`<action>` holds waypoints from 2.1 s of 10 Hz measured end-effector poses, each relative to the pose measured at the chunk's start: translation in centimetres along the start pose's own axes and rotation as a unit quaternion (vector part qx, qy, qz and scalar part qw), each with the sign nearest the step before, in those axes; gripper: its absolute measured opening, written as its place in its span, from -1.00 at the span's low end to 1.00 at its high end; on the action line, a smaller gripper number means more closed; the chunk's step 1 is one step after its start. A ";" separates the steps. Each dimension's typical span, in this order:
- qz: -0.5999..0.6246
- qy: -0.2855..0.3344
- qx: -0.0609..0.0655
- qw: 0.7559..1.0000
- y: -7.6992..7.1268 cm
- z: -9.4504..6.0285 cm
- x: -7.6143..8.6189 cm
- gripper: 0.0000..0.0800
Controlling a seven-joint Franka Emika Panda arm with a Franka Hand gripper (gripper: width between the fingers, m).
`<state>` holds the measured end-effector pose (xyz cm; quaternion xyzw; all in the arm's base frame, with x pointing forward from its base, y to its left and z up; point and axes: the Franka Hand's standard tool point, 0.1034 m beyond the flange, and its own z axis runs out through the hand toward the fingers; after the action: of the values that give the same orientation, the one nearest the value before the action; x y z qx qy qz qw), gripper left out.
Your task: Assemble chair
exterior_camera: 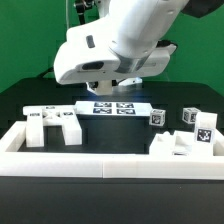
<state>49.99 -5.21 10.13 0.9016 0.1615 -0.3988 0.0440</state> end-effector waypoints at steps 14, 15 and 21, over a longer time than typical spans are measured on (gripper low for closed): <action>0.024 0.328 -0.041 0.944 0.4 -7.3 0.2 -0.27; 0.032 0.333 -0.030 0.942 -0.8 -8.1 1.1 -0.27; 0.049 0.344 -0.026 0.937 -2.3 -9.7 3.0 -0.27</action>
Offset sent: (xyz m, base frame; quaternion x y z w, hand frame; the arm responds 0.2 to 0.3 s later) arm 0.0000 0.0000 0.0000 0.0000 0.1938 0.0000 0.9810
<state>57.97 -0.24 14.60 0.9891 0.1324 -0.0573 0.0288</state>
